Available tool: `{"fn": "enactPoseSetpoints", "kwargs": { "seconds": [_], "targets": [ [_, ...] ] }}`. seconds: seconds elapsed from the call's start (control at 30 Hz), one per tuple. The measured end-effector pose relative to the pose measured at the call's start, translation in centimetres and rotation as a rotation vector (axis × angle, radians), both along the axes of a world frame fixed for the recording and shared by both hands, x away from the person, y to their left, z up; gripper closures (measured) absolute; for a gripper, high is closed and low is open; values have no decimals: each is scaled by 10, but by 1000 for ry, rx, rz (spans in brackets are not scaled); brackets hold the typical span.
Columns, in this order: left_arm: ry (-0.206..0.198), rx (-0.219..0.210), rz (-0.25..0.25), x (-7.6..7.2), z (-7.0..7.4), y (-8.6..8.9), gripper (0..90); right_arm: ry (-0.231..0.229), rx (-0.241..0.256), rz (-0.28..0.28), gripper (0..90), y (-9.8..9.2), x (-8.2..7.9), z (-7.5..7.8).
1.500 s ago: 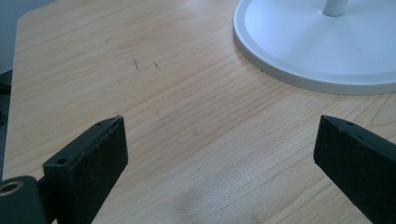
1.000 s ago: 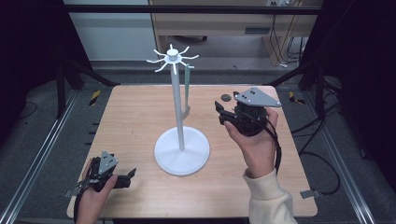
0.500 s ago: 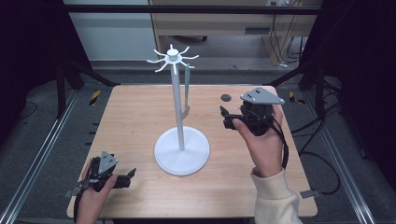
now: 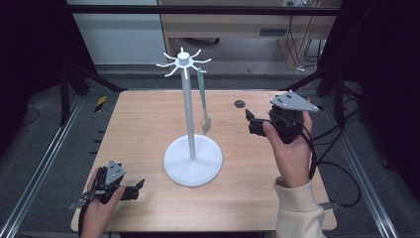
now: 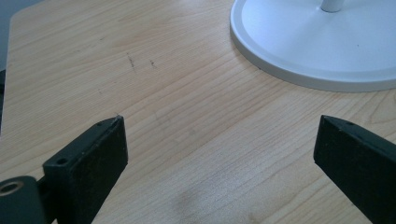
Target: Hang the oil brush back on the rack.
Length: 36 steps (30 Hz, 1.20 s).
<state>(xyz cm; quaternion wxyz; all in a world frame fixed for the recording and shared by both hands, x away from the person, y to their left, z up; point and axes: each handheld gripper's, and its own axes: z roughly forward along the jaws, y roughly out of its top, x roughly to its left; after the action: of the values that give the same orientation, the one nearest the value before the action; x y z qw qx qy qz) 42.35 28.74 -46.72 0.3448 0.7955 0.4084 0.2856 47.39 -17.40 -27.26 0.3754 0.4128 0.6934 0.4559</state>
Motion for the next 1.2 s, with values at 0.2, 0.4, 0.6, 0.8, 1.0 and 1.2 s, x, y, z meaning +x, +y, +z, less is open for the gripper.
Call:
{"fn": "enactPoseSetpoints", "kwargs": {
  "seconds": [0.2,0.4,0.6,0.8,1.0,1.2],
  "targets": [
    [2,4,3,-1,0,0,25,40,2,-5,84,-15,7,-13],
    [0,8,18,-1,0,2,25,103,-5,-12,83,-32,13,-41],
    [-3,3,33,-3,0,4,25,155,48,24,89,-48,5,-71],
    [-5,11,23,-2,-1,2,25,197,26,20,90,-58,1,-105],
    [-7,7,22,-1,-1,3,25,203,18,49,107,-55,7,-124],
    [-10,12,23,-1,0,2,25,238,36,78,110,-46,14,-147]
  ]
}}
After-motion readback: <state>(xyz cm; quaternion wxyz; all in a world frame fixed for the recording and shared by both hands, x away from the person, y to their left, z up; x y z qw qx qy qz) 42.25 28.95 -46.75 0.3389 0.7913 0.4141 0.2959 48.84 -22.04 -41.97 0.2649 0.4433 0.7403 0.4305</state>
